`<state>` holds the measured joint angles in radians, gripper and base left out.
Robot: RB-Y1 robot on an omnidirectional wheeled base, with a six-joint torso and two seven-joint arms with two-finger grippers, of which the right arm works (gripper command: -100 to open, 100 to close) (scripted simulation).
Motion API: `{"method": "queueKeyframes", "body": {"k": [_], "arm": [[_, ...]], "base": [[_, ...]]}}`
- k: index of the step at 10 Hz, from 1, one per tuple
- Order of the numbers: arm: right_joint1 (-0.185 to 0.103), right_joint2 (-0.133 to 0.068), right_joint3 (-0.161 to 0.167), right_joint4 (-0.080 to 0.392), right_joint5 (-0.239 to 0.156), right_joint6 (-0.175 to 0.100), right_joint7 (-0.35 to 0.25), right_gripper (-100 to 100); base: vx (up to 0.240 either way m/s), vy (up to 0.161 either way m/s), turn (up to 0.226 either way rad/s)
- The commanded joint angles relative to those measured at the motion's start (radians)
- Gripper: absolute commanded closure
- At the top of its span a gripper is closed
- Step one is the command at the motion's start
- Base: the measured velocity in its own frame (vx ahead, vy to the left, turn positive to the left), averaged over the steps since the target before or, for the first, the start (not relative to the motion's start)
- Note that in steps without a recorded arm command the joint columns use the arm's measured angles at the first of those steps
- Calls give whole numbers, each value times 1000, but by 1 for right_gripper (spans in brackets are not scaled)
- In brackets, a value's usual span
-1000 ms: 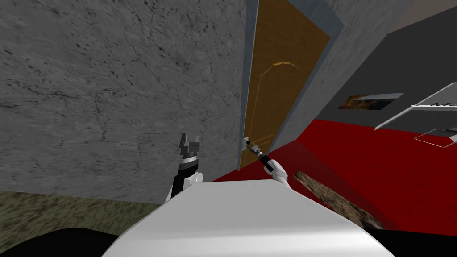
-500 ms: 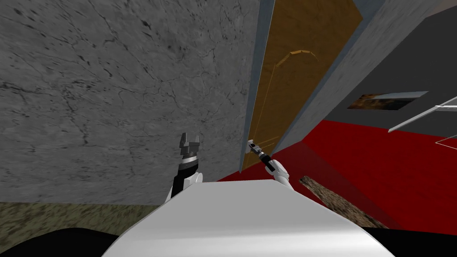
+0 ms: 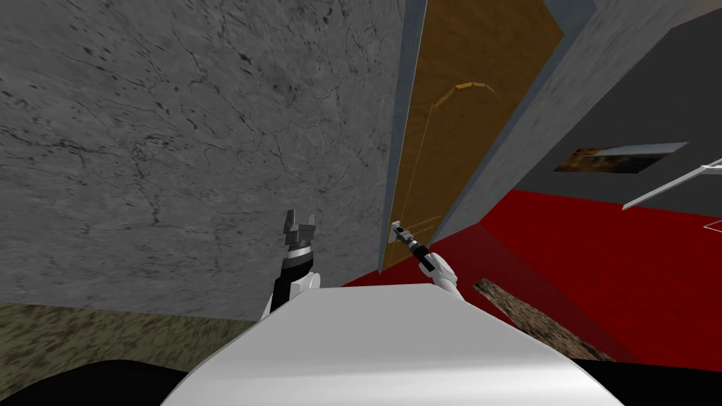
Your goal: Pull the door open
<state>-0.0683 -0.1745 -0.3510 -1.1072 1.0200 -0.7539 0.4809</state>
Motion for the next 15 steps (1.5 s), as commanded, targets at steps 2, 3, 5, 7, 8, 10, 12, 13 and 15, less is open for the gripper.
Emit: {"method": "queueKeyframes", "body": {"k": [2, 3, 5, 7, 8, 10, 12, 13, 15], "arm": [[-7, -4, 15, 2, -51, 8, -48, 100], [-8, -6, 19, 4, -68, 11, -63, 100], [-12, -10, 30, 8, -111, 17, -100, 100], [-16, -14, 43, 13, -161, 25, -142, 100], [-19, -17, 50, 15, -187, 29, -165, 100], [-24, -22, 65, 21, -248, 38, -218, 100], [-30, -28, 82, 27, -307, 48, -270, 100], [-33, -32, 91, 31, -337, 54, -297, 100], [-36, -35, 100, 34, -384, 59, -334, 100]], "base": [[-72, -55, 89], [-76, -56, 83], [-66, -54, 90], [-78, -72, 110], [-84, -67, 113], [-92, -65, 114], [-88, -80, 137], [-94, -75, 164], [-70, -41, 58]]}}
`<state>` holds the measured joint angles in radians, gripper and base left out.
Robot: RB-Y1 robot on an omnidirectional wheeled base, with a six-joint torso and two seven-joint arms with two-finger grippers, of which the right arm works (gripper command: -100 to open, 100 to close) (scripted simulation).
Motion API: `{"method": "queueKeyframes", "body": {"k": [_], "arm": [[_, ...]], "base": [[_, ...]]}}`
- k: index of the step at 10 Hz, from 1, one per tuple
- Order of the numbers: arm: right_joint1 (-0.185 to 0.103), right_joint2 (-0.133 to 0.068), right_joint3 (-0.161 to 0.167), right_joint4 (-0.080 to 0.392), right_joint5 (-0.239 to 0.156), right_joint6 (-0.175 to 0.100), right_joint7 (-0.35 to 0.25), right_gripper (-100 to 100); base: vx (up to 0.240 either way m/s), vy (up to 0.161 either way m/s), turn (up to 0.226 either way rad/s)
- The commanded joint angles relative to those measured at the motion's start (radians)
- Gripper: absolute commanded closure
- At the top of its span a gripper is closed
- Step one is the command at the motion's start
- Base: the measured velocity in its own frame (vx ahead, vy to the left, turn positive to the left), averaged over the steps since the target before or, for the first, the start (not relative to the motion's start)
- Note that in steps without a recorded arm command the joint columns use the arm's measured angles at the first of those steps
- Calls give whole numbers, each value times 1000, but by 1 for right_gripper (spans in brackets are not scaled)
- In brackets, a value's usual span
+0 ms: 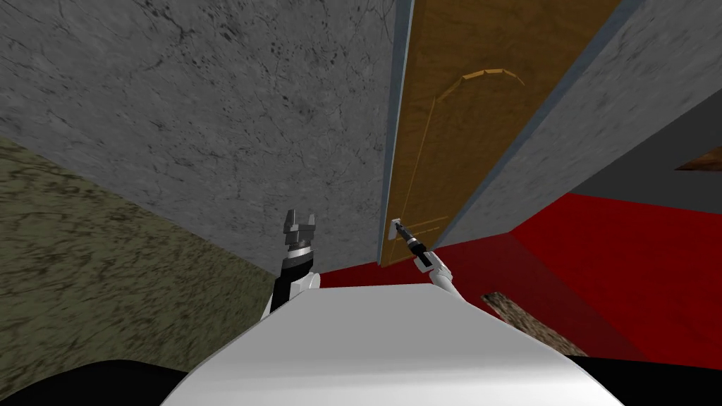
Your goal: Pull the door open
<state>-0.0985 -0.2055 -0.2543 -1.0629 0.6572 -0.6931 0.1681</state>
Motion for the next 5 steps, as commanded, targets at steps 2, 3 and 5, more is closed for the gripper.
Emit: {"method": "queueKeyframes", "body": {"k": [2, 3, 5], "arm": [[-9, -7, 13, -7, -58, 4, -52, 100], [-13, -11, 22, -3, -95, 10, -84, 100], [-16, -15, 32, 1, -135, 16, -118, 100]], "base": [[-73, -51, 100], [-42, -49, 100], [-67, -63, 113]]}}
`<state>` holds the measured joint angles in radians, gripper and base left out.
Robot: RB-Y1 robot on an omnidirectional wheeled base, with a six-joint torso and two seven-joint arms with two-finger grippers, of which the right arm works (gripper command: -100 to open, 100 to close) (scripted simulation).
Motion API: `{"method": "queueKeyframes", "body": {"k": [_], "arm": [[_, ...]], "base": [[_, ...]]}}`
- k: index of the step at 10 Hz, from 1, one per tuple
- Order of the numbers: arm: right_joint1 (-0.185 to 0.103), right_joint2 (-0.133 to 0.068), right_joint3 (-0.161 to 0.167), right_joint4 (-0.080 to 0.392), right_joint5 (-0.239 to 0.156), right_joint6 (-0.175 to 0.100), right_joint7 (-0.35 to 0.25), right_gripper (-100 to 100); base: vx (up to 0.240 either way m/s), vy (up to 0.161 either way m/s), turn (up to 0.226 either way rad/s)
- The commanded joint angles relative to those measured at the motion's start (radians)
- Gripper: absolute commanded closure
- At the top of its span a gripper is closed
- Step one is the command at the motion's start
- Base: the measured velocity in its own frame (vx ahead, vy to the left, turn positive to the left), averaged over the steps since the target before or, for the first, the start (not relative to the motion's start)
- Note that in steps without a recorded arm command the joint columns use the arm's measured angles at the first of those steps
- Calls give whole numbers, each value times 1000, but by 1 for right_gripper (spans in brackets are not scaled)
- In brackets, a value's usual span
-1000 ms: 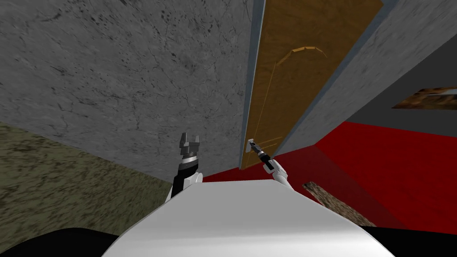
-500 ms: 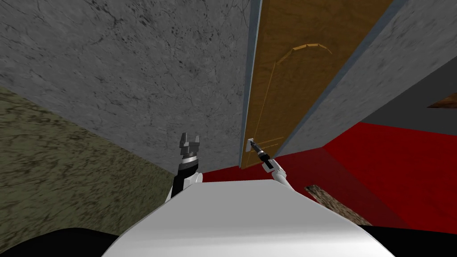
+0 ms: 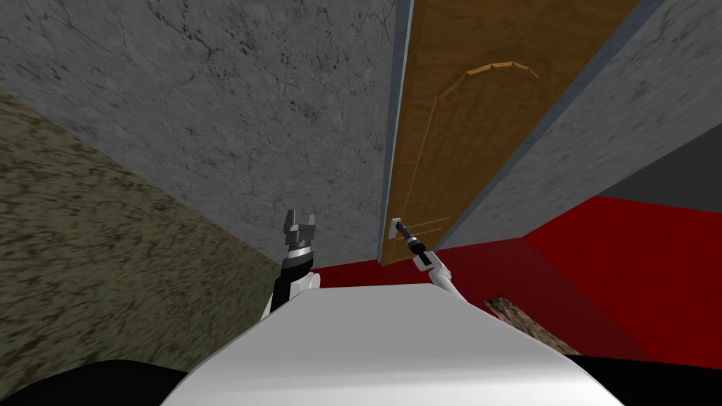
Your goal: Pull the door open
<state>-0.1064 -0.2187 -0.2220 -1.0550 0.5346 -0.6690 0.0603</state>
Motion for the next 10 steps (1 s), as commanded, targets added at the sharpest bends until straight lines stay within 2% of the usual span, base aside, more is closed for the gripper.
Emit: {"method": "queueKeyframes", "body": {"k": [1, 2, 3, 7, 8, 10], "arm": [[-12, -5, 10, -4, -50, -2, -44, 100], [-16, -9, 21, 0, -77, 4, -76, 100], [-16, -9, 21, 0, -92, 4, -78, 100], [-27, -21, 53, 12, -210, 23, -185, 100], [-27, -21, 53, 12, -218, 23, -185, 100], [-34, -29, 75, 20, -286, 36, -249, 100]], "base": [[-54, -46, 108], [-77, -64, 146], [-62, -52, 72], [-69, -49, 110], [-45, -34, 53], [-69, -45, 119]]}}
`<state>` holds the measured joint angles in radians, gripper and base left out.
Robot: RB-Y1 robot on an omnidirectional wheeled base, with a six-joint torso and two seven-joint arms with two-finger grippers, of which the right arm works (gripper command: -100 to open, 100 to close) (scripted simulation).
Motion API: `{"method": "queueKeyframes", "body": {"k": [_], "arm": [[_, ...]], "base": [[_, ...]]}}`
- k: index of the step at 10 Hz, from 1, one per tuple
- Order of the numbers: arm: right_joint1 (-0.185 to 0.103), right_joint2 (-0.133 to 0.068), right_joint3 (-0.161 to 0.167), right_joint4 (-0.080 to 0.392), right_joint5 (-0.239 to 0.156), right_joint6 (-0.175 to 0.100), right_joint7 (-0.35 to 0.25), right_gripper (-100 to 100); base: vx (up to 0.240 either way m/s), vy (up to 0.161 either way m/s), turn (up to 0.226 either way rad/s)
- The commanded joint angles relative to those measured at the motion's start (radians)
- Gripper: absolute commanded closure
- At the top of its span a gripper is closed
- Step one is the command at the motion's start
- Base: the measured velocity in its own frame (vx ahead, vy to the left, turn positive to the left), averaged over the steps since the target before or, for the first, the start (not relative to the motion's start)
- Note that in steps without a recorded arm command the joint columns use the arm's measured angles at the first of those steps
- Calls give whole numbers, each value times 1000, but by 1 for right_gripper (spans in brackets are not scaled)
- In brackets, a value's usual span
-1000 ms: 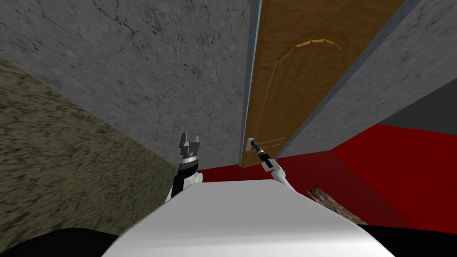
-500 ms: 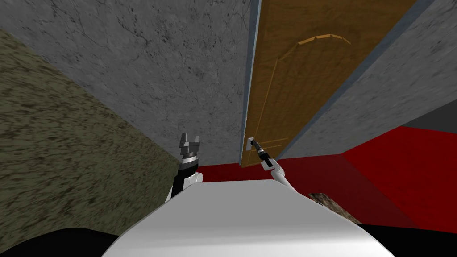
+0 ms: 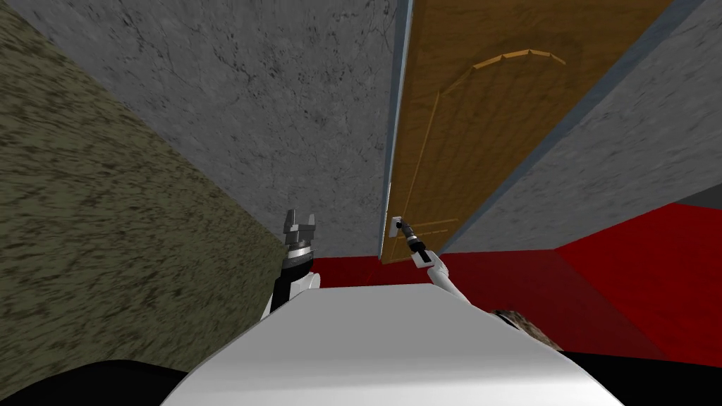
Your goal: Pull the door open
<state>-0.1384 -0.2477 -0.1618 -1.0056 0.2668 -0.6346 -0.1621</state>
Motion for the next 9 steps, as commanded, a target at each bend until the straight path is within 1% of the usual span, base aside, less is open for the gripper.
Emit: {"method": "queueKeyframes", "body": {"k": [1, 2, 3, 4, 5, 6, 7, 9], "arm": [[-2, 0, 14, -29, -35, 2, -35, 100], [-6, -4, 25, -25, -73, 9, -70, 100], [-10, -8, 37, -21, -102, 15, -98, 100], [-10, -8, 37, -21, -123, 15, -109, 100], [-14, -12, 48, -17, -157, 22, -144, 100], [-14, -12, 48, -17, -167, 22, -146, 100], [-18, -16, 59, -13, -206, 29, -183, 100], [-18, -16, 59, -13, -210, 29, -183, 100]], "base": [[-60, -54, 95], [-59, -41, 107], [-74, -67, 139], [-51, -56, 72], [-70, -37, 128], [-54, -26, 60], [-48, -25, 119], [-35, -21, 23]]}}
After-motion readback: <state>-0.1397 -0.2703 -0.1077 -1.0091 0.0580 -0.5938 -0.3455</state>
